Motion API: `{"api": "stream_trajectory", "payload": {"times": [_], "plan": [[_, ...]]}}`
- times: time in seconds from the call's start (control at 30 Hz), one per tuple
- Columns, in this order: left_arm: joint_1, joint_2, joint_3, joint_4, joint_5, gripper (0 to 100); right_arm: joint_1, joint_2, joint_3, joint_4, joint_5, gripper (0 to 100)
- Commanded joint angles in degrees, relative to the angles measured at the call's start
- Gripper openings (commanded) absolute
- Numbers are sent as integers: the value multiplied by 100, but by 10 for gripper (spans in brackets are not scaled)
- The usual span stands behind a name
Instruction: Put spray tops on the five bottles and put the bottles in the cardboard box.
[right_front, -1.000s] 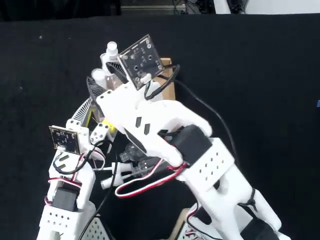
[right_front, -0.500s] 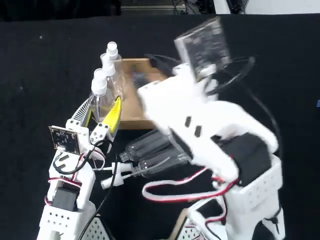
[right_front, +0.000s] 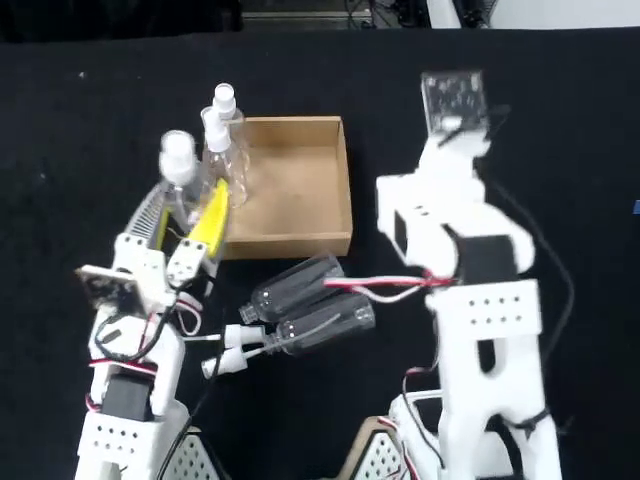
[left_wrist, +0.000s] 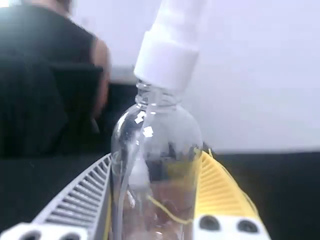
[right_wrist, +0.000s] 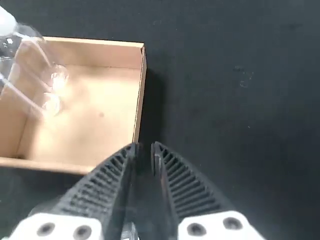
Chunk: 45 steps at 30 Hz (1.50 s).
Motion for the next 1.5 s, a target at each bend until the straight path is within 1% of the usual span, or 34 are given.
{"api": "stream_trajectory", "payload": {"times": [0.0, 0.1, 0.17, 0.23, 0.3, 0.37, 0.47, 0.53, 0.73, 0.93, 1.07, 1.13, 1.23, 1.37, 1.47], "plan": [[-303, -62, 127, -545, 0, 30, 141, -813, 1270, -1319, 62, 21], [-374, -53, 127, -519, -18, 30, 141, -1226, 2000, -1705, 62, 21], [-690, 26, 127, -519, 0, 30, 88, -1464, 2422, -1899, 53, 21], [-1103, 334, 136, -791, 0, 30, -9, -1613, 2774, -2154, 53, 21], [-1411, 879, 171, -1345, 0, 30, -123, -1710, 3064, -2426, 53, 21], [-1631, 1582, 171, -2092, -35, 30, -220, -1798, 3292, -2593, -79, 21], [-1974, 2892, 66, -3358, -44, 30, -237, -1903, 3530, -2664, -316, 21], [-2220, 3851, -189, -4009, -44, 30, -202, -1982, 3582, -2664, -343, 21], [-3020, 6418, -822, -5538, -44, 30, -220, -2149, 3714, -2664, -334, 21], [-3820, 8299, -1042, -7024, -44, 30, -229, -2149, 3714, -2664, -334, 21], [-4453, 9301, -1288, -7604, -44, 31, -229, -2141, 3714, -2664, -334, 21], [-4708, 9767, -1411, -7815, -44, 33, -229, -2141, 3714, -2664, -334, 21], [-5068, 10400, -1560, -8343, -44, 33, -229, -2141, 3714, -2664, -334, 21], [-5218, 11209, -1596, -9055, -44, 33, -229, -2141, 3714, -2664, -334, 21], [-5235, 11842, -1604, -9319, -44, 33, -229, -2141, 3723, -2664, -334, 21]]}}
